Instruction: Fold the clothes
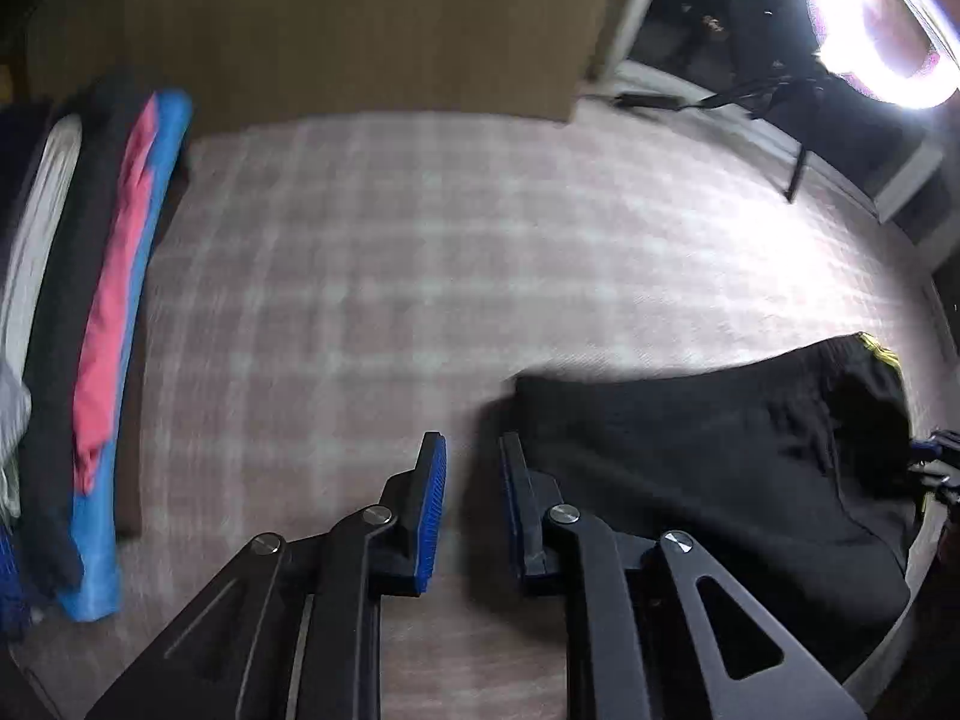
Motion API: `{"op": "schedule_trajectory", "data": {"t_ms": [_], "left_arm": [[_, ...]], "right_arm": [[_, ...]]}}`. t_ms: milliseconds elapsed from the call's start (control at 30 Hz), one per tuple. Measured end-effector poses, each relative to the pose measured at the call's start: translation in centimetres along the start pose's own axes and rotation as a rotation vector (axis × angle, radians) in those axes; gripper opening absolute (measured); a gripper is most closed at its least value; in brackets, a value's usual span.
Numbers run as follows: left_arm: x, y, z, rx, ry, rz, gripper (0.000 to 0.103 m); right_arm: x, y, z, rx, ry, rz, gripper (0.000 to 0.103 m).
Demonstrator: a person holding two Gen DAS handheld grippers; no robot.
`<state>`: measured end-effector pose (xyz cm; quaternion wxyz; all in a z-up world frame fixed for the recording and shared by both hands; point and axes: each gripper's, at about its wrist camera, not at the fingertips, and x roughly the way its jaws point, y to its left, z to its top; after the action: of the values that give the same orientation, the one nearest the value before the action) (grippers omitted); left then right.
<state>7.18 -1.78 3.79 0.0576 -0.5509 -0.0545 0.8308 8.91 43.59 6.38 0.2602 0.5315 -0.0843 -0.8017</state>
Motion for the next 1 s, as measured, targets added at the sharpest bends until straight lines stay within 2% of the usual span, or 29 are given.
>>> {"op": "schedule_trajectory", "data": {"t_ms": [33,100,167,233,367,433,500,533,567,600,633,667,700,733,833,900,1000], "left_arm": [[-0.3,0.4,-0.2,-0.016,-0.008,-0.012,0.016],[-1.2,0.3,-0.5,-0.021,-0.037,-0.047,0.023],[-1.5,-0.5,-0.5,-0.007,-0.047,-0.065,0.042],[-1.0,-1.5,-0.4,0.001,-0.034,-0.074,0.049],[1.2,-3.5,0.0,-0.026,0.035,-0.083,0.055],[2.6,-4.8,0.3,-0.01,0.063,-0.033,0.056],[3.4,-6.3,0.3,0.035,0.061,0.029,0.055],[3.4,-6.8,0.2,0.058,0.05,0.043,0.047],[3.3,-7.1,0.2,0.074,0.041,0.047,0.031],[3.1,-7.2,0.1,0.075,0.035,0.033,0.021],[2.8,-7.3,0.1,0.077,0.03,0.018,0.013],[2.6,-7.4,0.1,0.079,0.025,0.004,0.012],[2.1,-7.4,0.1,0.079,0.015,-0.011,0.011],[1.3,-7.2,0.0,0.074,-0.003,-0.027,0.01],[-1.3,-6.6,-0.1,0.058,-0.061,-0.086,0.009],[-4.3,-5.6,-0.5,0.034,-0.115,-0.167,0.009],[-8.2,-3.8,-1.7,0.031,-0.171,-0.247,0.009]], "right_arm": [[-0.4,0.1,0.3,-0.002,-0.014,-0.01,0.038],[-1.1,0.2,1.0,-0.006,-0.042,-0.031,0.038],[-1.1,-2.1,2.0,0.089,-0.063,-0.056,0.038],[-0.1,-4.0,2.6,0.162,-0.049,-0.059,0.038],[2.4,-5.8,3.1,0.227,0.009,-0.055,0.038],[3.4,-5.7,2.9,0.22,0.035,-0.062,0.038],[4.2,-5.2,2.7,0.2,0.051,-0.059,0.037],[4.4,-4.8,2.7,0.184,0.052,-0.054,0.037],[4.6,-4.4,2.6,0.165,0.05,-0.049,0.037],[4.5,-4.2,2.4,0.152,0.047,-0.049,0.037],[4.5,-4.0,2.4,0.142,0.037,-0.045,0.033],[4.1,-3.6,2.3,0.136,0.019,-0.03,0.016],[3.7,-3.3,2.2,0.131,0.001,-0.013,0.007],[3.4,-2.9,2.1,0.125,-0.017,0.003,0.004],[0.3,-2.2,2.0,0.062,-0.118,-0.024,0.004],[-2.6,-1.0,1.8,0.015,-0.183,-0.025,0.004],[-7.2,1.1,1.1,-0.055,-0.275,-0.037,0.004]]}}
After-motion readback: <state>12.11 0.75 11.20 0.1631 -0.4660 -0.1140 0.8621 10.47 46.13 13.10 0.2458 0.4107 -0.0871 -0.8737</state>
